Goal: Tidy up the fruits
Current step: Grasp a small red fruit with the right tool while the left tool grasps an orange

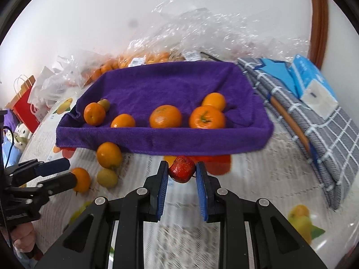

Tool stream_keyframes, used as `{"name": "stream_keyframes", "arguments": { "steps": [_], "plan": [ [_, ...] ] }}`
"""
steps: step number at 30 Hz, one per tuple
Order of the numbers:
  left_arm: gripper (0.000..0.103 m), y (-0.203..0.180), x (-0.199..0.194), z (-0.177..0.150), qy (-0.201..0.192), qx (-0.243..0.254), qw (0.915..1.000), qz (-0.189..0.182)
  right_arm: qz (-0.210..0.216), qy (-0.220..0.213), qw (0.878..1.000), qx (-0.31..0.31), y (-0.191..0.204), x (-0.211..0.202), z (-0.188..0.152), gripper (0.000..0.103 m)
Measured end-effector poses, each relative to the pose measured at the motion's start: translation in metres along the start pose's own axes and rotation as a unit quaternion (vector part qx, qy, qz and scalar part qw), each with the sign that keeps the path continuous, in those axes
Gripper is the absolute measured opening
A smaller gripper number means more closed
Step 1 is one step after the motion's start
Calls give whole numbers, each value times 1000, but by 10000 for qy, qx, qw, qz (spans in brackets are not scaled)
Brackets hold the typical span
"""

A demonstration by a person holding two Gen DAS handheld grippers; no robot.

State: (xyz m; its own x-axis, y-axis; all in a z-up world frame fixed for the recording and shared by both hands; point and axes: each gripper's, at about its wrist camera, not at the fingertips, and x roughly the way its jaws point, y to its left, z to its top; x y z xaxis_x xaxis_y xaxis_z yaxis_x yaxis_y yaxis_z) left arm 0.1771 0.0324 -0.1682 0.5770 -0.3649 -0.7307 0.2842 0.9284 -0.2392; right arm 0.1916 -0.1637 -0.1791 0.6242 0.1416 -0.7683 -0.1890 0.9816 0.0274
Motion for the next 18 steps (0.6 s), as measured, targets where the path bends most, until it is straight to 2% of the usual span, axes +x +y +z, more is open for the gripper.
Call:
{"name": "stream_keyframes", "arguments": {
  "steps": [3, 4, 5, 9, 13, 18],
  "plan": [
    [45, -6, 7, -3, 115, 58, 9999, 66, -41, -50, 10000, 11, -7, -10, -4, 25],
    [41, -9, 9, -4, 131, 75, 9999, 80, -47, -57, 10000, 21, -9, -12, -5, 25],
    [32, -10, 10, -5, 150, 108, 9998, 85, -46, -57, 10000, 27, -10, -13, -5, 25],
    [32, -14, 8, -7, 85, 146, 9998, 140, -65, -71, 9999, 51, -13, -17, -7, 25],
    [32, -10, -4, -6, -70, -49, 9999, 115, -89, -117, 9999, 59, -16, -25, -6, 25],
    [32, 1, -20, 15, -306, -280, 9987, 305, -165, -240, 9996, 56, -25, -32, 7, 25]
  ]
}}
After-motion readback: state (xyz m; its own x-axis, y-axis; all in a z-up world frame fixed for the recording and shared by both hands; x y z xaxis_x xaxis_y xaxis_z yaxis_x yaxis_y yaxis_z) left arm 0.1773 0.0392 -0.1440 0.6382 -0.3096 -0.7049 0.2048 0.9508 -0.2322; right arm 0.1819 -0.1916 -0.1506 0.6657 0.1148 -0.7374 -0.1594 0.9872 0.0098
